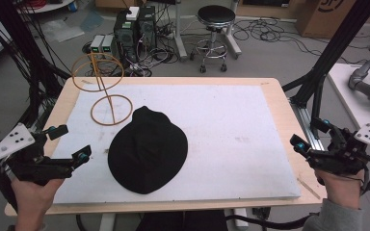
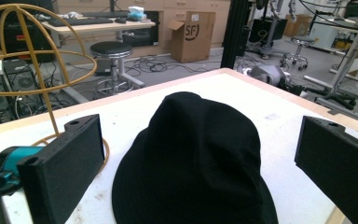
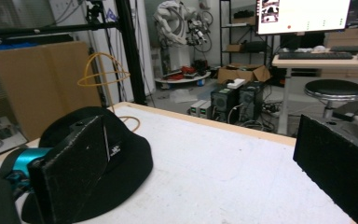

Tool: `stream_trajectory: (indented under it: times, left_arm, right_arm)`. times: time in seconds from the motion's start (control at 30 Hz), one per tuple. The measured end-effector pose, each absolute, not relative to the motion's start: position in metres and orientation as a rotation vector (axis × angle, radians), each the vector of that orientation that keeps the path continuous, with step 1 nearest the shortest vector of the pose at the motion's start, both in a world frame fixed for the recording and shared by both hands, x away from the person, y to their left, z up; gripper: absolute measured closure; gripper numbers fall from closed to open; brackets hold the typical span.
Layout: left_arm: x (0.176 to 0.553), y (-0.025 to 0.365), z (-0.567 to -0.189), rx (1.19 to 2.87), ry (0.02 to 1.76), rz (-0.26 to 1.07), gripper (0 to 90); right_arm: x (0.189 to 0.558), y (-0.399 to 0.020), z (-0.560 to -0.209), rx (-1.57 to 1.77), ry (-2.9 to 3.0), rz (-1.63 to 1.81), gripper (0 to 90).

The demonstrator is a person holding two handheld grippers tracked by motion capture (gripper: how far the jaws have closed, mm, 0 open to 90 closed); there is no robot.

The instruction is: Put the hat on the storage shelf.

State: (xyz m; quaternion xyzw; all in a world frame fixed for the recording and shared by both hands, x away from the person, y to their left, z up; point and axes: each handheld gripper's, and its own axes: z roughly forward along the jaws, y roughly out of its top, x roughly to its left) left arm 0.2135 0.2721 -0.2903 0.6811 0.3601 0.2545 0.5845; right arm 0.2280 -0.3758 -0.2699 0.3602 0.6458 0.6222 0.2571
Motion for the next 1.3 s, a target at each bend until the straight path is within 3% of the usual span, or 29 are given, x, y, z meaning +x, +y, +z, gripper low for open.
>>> stream_trajectory:
  times: [0.73, 1.3]
  left_arm:
    - [0.216, 0.274, -0.293, 1.596, 0.867, 0.588, 1.7]
    - [0.246, 0.246, -0.303, 1.638, 0.828, 0.509, 1.7]
  right_arm:
    - [0.23, -0.376, -0.272, 0.984, 1.761, 1.683, 2.8]
    - [0.216, -0.363, -0.278, 0.959, 1.831, 1.624, 2.8]
